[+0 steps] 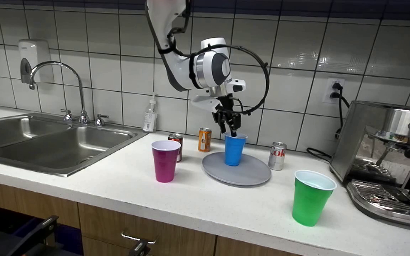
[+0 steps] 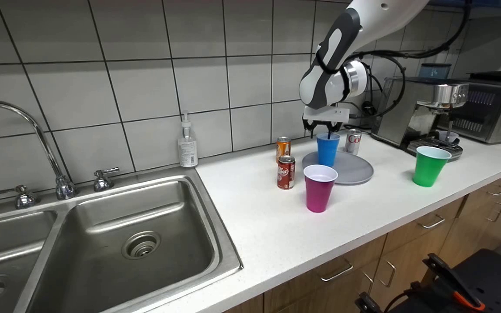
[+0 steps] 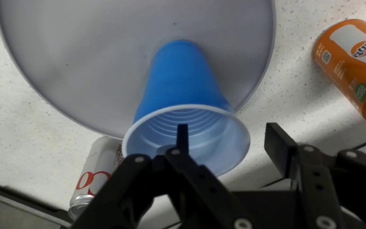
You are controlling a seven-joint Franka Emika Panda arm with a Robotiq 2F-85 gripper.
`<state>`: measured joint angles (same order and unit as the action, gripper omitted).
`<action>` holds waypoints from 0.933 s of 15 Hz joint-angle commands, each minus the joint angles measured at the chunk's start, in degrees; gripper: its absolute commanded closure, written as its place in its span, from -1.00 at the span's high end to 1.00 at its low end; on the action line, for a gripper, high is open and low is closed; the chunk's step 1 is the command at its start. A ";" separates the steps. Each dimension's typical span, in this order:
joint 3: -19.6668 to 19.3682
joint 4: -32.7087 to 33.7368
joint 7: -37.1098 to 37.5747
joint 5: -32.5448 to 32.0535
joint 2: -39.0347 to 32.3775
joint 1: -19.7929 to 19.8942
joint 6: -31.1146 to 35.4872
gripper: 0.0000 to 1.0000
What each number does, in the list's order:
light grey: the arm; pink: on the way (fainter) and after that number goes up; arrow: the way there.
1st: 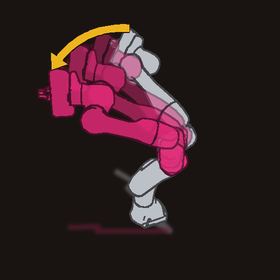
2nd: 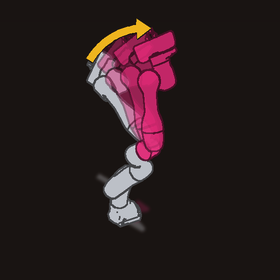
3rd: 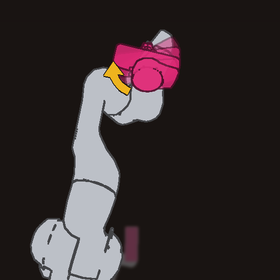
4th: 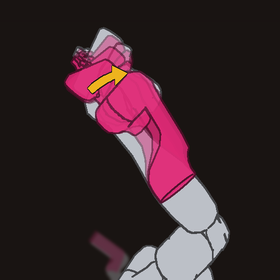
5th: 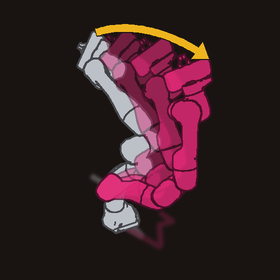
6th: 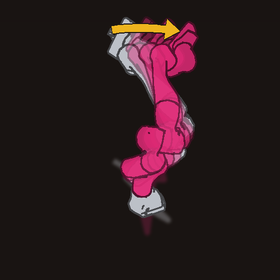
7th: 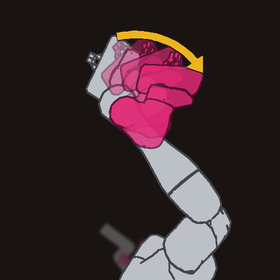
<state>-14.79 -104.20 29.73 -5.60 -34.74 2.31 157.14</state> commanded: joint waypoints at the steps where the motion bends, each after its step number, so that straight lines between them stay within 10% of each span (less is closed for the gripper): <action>1: -0.28 -0.23 -2.79 1.98 1.55 -0.20 -0.91 0.90; 14: -1.03 -9.25 -3.17 1.55 9.80 -1.70 2.56 1.00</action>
<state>-14.86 -108.18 27.67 -4.43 -29.33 1.96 158.23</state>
